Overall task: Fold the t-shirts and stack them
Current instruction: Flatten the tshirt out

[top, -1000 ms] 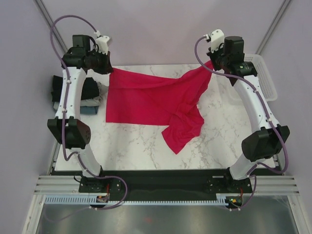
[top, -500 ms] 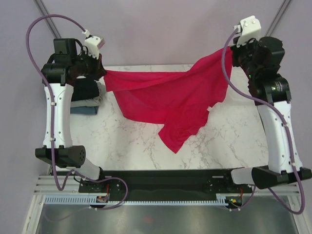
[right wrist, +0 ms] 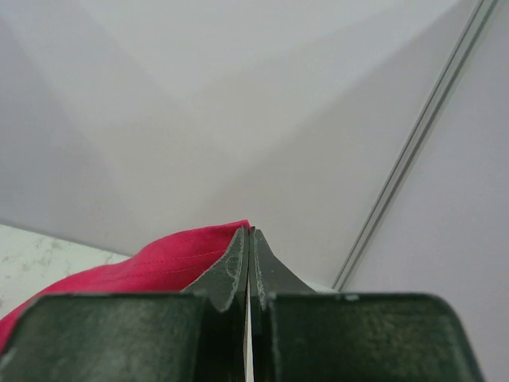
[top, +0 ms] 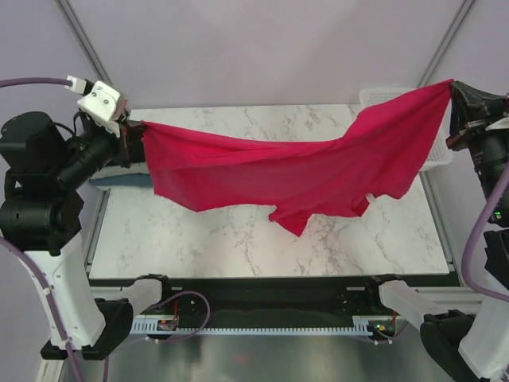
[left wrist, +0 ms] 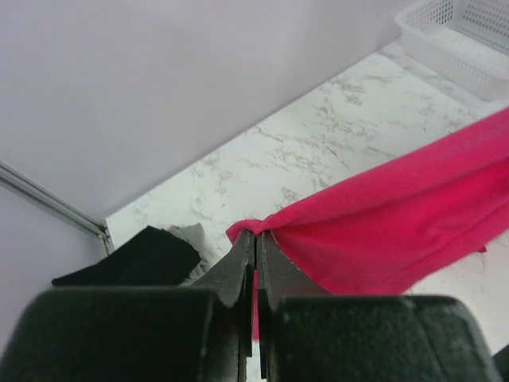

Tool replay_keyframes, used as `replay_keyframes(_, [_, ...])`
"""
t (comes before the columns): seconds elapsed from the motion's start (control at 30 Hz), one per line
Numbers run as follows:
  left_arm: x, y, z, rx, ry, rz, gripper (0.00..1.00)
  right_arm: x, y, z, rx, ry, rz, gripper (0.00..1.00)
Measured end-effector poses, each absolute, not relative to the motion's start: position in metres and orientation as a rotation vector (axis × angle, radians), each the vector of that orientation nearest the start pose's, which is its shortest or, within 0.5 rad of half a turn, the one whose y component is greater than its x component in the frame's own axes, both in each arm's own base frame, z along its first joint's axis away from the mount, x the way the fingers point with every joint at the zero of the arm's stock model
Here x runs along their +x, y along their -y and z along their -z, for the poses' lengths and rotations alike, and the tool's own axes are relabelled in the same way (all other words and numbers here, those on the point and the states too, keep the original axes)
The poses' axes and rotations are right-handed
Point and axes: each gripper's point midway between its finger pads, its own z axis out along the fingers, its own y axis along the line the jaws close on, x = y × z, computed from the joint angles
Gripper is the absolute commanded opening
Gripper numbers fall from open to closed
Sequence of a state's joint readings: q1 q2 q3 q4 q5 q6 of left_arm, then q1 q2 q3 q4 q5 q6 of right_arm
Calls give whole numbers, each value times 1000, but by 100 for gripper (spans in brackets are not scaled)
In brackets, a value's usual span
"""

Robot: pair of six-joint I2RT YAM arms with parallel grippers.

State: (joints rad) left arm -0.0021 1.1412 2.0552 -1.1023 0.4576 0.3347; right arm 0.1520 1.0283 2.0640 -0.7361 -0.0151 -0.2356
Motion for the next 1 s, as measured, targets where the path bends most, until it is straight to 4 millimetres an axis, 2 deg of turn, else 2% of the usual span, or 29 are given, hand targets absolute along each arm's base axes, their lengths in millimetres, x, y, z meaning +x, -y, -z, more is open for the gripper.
replay_keyframes(0.1, [238, 66, -513, 610, -1592, 144, 2, 200, -23, -633, -249, -1197, 65, 0])
replay_keyframes(0.17, [253, 65, -507, 606, -1621, 148, 2, 212, -25, -633, -251, -1200, 67, 0])
replay_keyframes(0.23, [277, 64, -492, 602, -1683, 163, 2, 237, -30, -622, -266, -1232, 64, 0])
replay_keyframes(0.33, [319, 63, -457, 596, -1802, 199, 2, 290, -40, -587, -299, -1332, 58, 0])
replay_keyframes(0.4, [348, 63, -420, 590, -1913, 236, 2, 334, -48, -553, -330, -1419, 52, 0])
replay_keyframes(0.5, [382, 63, -347, 579, -2111, 310, 2, 398, -61, -486, -380, -1565, 39, 0])
replay_keyframes(0.53, [390, 64, -322, 575, -2179, 339, 2, 418, -64, -456, -400, -1627, 31, 0])
replay_keyframes(0.67, [418, 66, -229, 547, -2417, 449, 2, 474, -75, -346, -471, -1838, 9, 0])
replay_keyframes(0.7, [424, 67, -206, 535, -2471, 474, 6, 486, -77, -319, -486, -1887, 5, 0])
replay_keyframes(0.73, [429, 67, -188, 525, -2513, 494, 33, 496, -79, -297, -497, -1925, 2, 0])
replay_keyframes(0.77, [436, 67, -160, 507, -2582, 525, 51, 507, -80, -276, -508, -1958, 1, 0])
replay_keyframes(0.8, [442, 67, -148, 500, -2605, 532, 71, 518, -81, -253, -517, -1992, -1, 0])
replay_keyframes(0.83, [451, 67, -130, 483, -2637, 541, 82, 525, -82, -239, -521, -2014, -2, 0])
replay_keyframes(0.87, [460, 67, -115, 459, -2664, 550, 83, 535, -84, -217, -530, -2049, -5, 0])
replay_keyframes(0.93, [473, 67, -93, 444, -2688, 557, 83, 553, -86, -188, -537, -2089, -9, 0])
replay_keyframes(1.0, [475, 67, -82, 440, -2704, 561, 83, 567, -89, -171, -535, -2108, -15, 0])
